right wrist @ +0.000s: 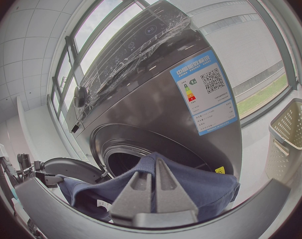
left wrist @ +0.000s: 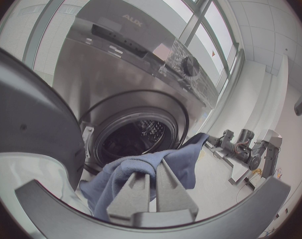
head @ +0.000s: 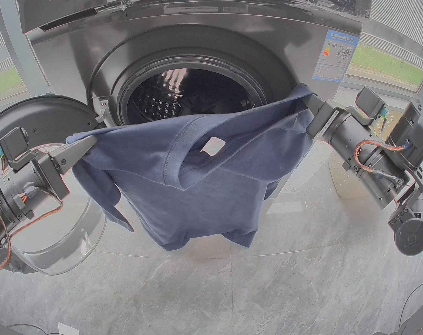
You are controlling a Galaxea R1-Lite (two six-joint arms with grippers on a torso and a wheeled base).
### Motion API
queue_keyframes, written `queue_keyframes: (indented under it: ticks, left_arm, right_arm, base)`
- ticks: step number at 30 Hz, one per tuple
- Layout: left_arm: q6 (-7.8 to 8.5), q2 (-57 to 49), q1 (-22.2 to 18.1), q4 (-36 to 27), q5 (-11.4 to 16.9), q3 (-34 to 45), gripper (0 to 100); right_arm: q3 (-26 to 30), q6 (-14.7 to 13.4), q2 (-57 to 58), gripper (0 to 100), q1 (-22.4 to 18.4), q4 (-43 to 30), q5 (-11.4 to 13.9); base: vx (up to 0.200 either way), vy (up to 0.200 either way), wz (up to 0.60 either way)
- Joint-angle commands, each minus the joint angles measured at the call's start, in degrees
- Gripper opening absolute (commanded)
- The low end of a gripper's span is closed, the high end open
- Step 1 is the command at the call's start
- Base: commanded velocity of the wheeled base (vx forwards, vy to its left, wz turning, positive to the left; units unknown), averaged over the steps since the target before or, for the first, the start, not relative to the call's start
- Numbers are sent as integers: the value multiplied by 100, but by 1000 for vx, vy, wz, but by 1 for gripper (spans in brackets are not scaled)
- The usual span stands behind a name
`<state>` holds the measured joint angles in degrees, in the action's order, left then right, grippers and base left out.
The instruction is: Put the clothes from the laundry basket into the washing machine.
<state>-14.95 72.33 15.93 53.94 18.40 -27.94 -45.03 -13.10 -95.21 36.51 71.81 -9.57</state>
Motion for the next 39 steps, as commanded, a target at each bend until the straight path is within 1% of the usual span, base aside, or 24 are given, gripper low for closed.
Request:
queue_keyframes:
  ticks: [1,10,12,17,18,19,21,23,24,27,28,32,36,39]
  left_arm:
    - [-70,18,-46,99,-3,-194,0]
    - [-35,45,24,90,24,-18,0]
    - [-35,62,24,46,103,52,0]
    - [-8,396,50,-15,393,386,0]
    - [-8,396,50,-15,393,386,0]
    - [27,686,208,-15,472,535,0]
    - [53,1099,393,2,419,562,0]
    - [176,1416,463,37,410,553,0]
    - [203,1512,481,46,410,527,0]
    - [194,1899,604,64,402,351,0]
    - [220,2013,613,72,410,307,0]
    - [229,2312,622,239,393,236,0]
    - [238,2409,657,705,366,342,0]
    - [229,2347,648,995,173,500,0]
  right_arm:
    - [82,10,-42,0,14,-10,-1]
    - [47,10,-50,0,23,-1,-1]
    - [47,10,-42,0,32,-1,34]
    - [91,1,-33,0,269,8,60]
    - [91,1,-33,0,269,8,60]
    - [126,1,-50,0,357,8,60]
    - [135,-8,-77,0,357,8,69]
    - [144,-8,-147,0,374,8,60]
    - [144,-8,-156,0,383,17,52]
    - [126,-17,-165,0,383,17,60]
    - [144,-17,-182,0,383,17,60]
    - [144,-17,-314,0,392,113,43]
    - [144,-8,-402,0,392,228,8]
    - [144,1,-402,0,392,228,8]
  base:
    - [0,0,0]
    - [0,0,0]
    - [0,0,0]
    - [0,0,0]
    - [0,0,0]
    - [0,0,0]
    - [0,0,0]
    - [0,0,0]
    - [0,0,0]
    - [0,0,0]
    - [0,0,0]
    - [0,0,0]
    - [0,0,0]
    - [0,0,0]
